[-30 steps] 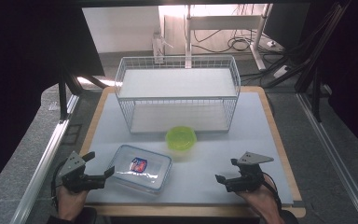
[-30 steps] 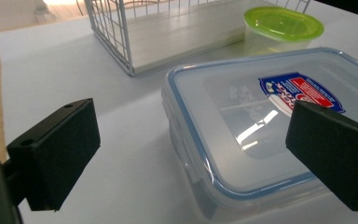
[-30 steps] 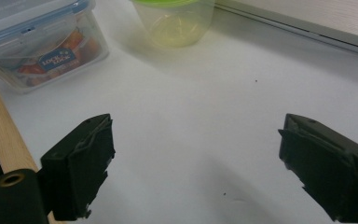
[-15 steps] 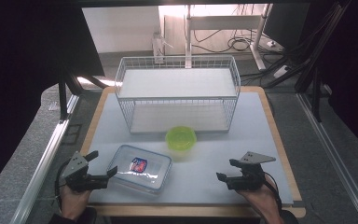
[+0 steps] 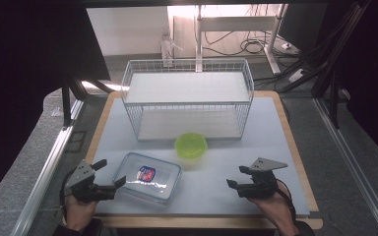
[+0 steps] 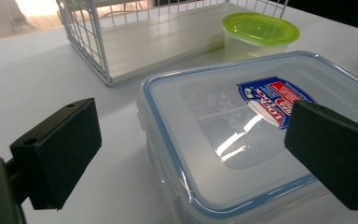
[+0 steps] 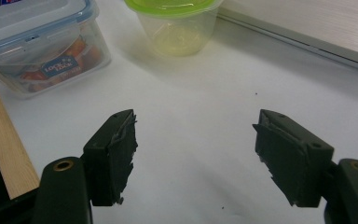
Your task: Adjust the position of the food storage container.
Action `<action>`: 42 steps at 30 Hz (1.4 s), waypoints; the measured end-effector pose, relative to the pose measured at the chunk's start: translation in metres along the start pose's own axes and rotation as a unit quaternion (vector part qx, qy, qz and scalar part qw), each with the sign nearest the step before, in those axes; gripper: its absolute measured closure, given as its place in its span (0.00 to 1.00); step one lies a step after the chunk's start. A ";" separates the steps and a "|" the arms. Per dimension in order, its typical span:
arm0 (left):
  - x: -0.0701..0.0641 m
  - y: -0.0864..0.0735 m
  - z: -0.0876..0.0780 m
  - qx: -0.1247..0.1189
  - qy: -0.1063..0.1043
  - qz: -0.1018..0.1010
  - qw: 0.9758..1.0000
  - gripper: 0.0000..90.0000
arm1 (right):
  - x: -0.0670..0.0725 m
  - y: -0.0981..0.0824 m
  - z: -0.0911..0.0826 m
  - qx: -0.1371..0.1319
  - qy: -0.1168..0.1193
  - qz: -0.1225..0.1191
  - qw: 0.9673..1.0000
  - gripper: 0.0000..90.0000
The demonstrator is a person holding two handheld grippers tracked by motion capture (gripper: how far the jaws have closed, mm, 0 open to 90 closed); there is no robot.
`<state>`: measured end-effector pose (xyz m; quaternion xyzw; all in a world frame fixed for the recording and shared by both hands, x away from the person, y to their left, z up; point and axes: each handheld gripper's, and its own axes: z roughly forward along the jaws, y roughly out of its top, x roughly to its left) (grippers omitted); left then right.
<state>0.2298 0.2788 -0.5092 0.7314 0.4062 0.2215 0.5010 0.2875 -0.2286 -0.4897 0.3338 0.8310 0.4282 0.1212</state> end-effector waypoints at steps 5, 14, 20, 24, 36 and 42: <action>-0.002 0.002 0.000 0.017 0.001 0.004 1.000 0.05 | -0.001 0.009 0.006 0.005 0.008 0.010 1.000 0.42; -0.007 0.004 0.001 0.020 0.003 0.017 1.000 0.04 | -0.001 0.037 0.022 0.022 0.016 -0.008 1.000 0.73; -0.006 0.003 0.002 0.022 0.004 0.018 1.000 0.04 | 0.003 0.060 0.043 0.023 0.030 -0.024 0.999 0.96; -0.007 0.003 0.001 0.020 0.004 0.022 1.000 0.04 | 0.005 0.075 0.061 0.026 0.045 -0.037 0.998 1.00; -0.007 0.003 0.001 0.021 0.007 0.025 0.999 0.04 | 0.024 0.119 0.119 0.033 0.071 -0.065 0.995 1.00; -0.007 0.003 0.001 0.019 0.010 0.026 0.999 0.04 | 0.038 0.133 0.146 0.039 0.092 -0.078 0.992 1.00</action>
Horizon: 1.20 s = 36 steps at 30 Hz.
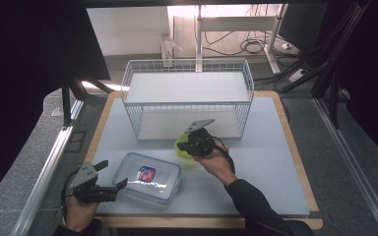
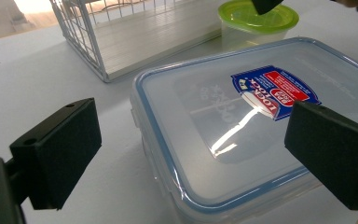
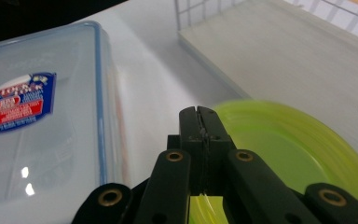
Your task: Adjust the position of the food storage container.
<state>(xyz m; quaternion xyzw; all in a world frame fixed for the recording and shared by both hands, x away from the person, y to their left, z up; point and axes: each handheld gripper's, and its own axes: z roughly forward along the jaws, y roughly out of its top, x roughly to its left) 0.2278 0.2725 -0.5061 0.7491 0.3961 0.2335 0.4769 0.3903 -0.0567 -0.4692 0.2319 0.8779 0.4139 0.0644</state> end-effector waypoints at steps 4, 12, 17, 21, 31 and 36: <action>0.000 0.000 0.000 0.001 -0.001 0.000 1.000 0.04 | 0.006 0.008 0.018 0.012 0.008 -0.018 1.000 1.00; 0.000 0.000 0.001 0.003 -0.001 0.002 1.000 0.04 | 0.004 0.010 0.036 0.045 -0.004 -0.030 0.999 1.00; -0.001 0.000 0.001 0.005 -0.002 0.003 1.000 0.04 | -0.004 0.005 0.028 0.048 -0.027 -0.026 0.998 1.00; -0.001 0.000 0.002 0.008 -0.003 0.005 1.000 0.04 | -0.014 -0.003 0.016 0.049 -0.042 -0.020 0.998 1.00; -0.001 0.000 0.003 0.010 -0.002 0.005 1.000 0.04 | -0.041 -0.030 -0.016 0.046 -0.075 0.024 0.996 1.00; -0.001 0.000 0.004 0.012 -0.003 0.004 1.000 0.04 | -0.055 -0.045 -0.035 0.039 -0.096 0.043 0.994 0.99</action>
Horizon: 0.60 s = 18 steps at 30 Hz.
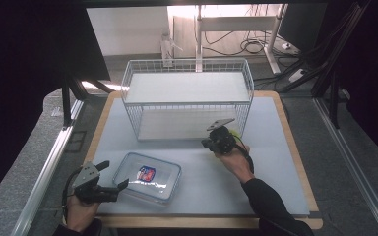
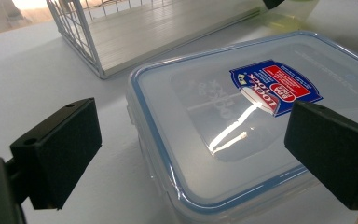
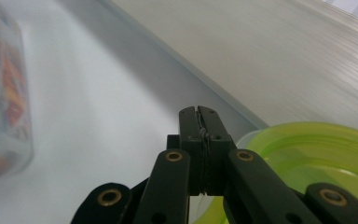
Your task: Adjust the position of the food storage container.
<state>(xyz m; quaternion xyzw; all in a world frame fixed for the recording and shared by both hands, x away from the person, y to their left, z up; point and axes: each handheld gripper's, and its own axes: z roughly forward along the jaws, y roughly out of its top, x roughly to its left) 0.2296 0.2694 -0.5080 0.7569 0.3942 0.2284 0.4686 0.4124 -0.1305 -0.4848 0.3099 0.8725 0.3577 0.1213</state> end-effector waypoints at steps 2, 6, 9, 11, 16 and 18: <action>0.000 0.000 0.000 0.000 -0.001 0.000 1.000 0.04 | -0.005 -0.004 -0.004 -0.002 -0.006 0.011 1.000 0.99; -0.001 0.000 0.001 0.003 -0.001 0.001 1.000 0.04 | -0.019 -0.012 -0.014 -0.007 -0.016 0.025 1.000 0.99; -0.001 0.000 0.001 0.003 -0.001 0.001 1.000 0.04 | -0.025 -0.015 -0.019 -0.010 -0.026 0.029 0.999 0.99; -0.001 0.000 0.001 0.003 -0.001 0.001 1.000 0.04 | -0.028 -0.018 -0.022 -0.009 -0.031 0.032 0.999 0.99; -0.001 0.000 0.001 0.003 -0.001 0.000 1.000 0.04 | -0.034 -0.024 -0.028 -0.008 -0.039 0.037 0.999 0.98; -0.001 0.000 0.001 0.003 -0.003 -0.001 1.000 0.04 | -0.038 -0.029 -0.033 -0.006 -0.047 0.039 0.998 0.98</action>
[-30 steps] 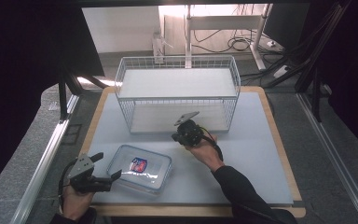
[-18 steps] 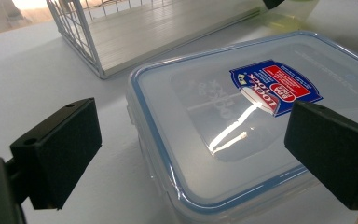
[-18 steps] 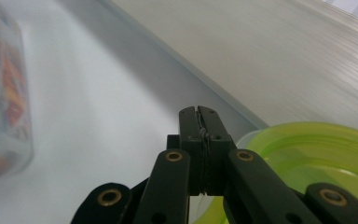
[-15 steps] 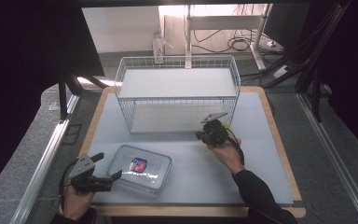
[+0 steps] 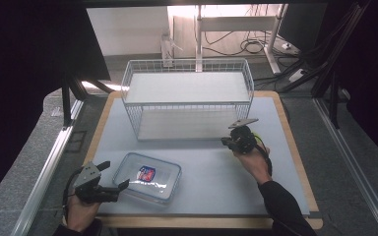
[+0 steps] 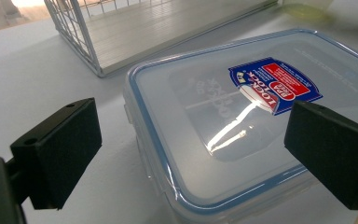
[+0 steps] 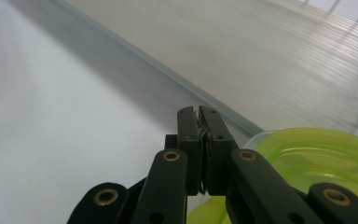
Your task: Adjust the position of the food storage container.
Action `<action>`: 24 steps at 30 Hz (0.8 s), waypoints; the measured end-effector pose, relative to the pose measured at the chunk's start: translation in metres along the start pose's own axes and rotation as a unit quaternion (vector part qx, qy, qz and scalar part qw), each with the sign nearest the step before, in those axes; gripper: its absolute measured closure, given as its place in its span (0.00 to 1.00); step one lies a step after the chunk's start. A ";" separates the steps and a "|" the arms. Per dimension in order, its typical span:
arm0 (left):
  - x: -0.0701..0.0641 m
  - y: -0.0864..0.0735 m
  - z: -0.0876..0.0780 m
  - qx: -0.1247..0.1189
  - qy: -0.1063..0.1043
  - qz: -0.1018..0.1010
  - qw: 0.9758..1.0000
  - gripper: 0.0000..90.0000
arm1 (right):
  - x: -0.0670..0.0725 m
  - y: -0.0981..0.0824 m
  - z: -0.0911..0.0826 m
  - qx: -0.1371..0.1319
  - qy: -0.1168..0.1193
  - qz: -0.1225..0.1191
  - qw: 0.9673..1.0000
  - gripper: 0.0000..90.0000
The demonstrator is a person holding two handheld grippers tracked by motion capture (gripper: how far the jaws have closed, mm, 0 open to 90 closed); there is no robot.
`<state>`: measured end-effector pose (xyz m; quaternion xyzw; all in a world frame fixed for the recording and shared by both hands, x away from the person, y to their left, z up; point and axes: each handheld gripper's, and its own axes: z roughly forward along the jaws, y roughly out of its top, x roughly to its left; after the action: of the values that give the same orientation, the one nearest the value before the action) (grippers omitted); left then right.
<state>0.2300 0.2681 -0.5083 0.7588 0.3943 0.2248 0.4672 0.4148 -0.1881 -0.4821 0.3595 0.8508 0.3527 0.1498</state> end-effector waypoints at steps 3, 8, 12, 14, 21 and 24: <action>0.000 0.000 0.000 0.001 -0.001 -0.001 1.000 0.05 | -0.005 -0.004 -0.005 0.000 -0.009 0.008 1.000 0.98; -0.001 0.004 0.002 0.016 -0.001 -0.008 1.000 0.05 | -0.006 -0.009 -0.013 -0.008 -0.012 0.016 1.000 0.94; 0.002 0.009 -0.004 0.017 0.006 -0.004 1.000 0.06 | 0.008 -0.013 -0.025 -0.029 -0.003 0.012 1.000 0.91; 0.007 0.011 -0.009 0.008 0.001 -0.015 1.000 0.13 | 0.013 -0.017 -0.029 -0.032 -0.004 0.008 0.999 0.90; 0.032 0.003 -0.019 -0.009 0.022 -0.050 0.998 0.66 | 0.030 -0.034 -0.049 -0.045 0.001 -0.004 0.999 0.86; 0.039 -0.003 -0.014 0.023 0.038 -0.059 0.997 0.86 | 0.038 -0.039 -0.055 -0.050 0.007 -0.007 0.999 0.86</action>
<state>0.2424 0.3079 -0.5058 0.7358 0.4610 0.2164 0.4464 0.3405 -0.2075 -0.4708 0.3432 0.8358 0.3961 0.1638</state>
